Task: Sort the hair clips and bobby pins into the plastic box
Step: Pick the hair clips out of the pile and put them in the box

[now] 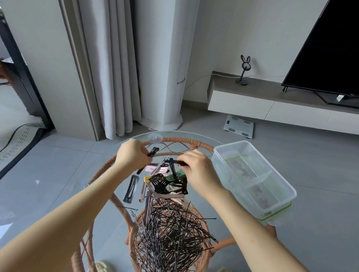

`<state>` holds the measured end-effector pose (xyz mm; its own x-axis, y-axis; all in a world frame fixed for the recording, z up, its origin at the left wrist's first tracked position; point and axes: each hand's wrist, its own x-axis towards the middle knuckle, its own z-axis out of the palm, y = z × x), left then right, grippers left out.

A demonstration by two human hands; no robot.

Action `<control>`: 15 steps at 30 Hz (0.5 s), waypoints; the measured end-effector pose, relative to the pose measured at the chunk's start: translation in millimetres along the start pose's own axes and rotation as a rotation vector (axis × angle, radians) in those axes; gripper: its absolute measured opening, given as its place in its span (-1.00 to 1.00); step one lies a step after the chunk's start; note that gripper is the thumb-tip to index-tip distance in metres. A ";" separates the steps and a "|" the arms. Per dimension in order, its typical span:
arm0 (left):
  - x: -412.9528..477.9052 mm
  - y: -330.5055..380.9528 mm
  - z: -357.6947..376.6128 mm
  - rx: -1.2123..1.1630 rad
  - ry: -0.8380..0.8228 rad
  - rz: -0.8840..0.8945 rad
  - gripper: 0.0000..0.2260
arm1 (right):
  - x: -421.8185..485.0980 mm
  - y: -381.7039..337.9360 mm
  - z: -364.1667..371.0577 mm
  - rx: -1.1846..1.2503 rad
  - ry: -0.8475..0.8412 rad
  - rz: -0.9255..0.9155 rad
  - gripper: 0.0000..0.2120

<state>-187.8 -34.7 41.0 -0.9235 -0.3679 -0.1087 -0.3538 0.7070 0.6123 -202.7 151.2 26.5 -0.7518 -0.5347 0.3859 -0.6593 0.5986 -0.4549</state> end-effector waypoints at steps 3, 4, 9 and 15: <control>-5.1 18.4 -15.1 -0.051 0.066 0.058 -0.85 | 1.4 -0.6 -30.3 0.062 0.182 0.104 -0.85; -8.3 27.5 -18.8 -0.070 0.080 0.091 -0.86 | 1.0 3.5 -43.2 0.078 0.254 0.145 -0.87; -20.7 93.4 -9.6 -0.125 0.025 0.282 -0.85 | -3.1 58.3 -96.8 0.107 0.464 0.584 -0.94; -10.7 175.8 67.4 -0.088 -0.084 0.361 -0.88 | -16.3 99.3 -86.1 -0.038 0.113 0.852 -0.69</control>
<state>-250.1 134.3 97.0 -0.9966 -0.0510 0.0647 0.0075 0.7263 0.6873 -257.0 270.8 44.2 -0.9859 0.1673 0.0035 0.1318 0.7894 -0.5996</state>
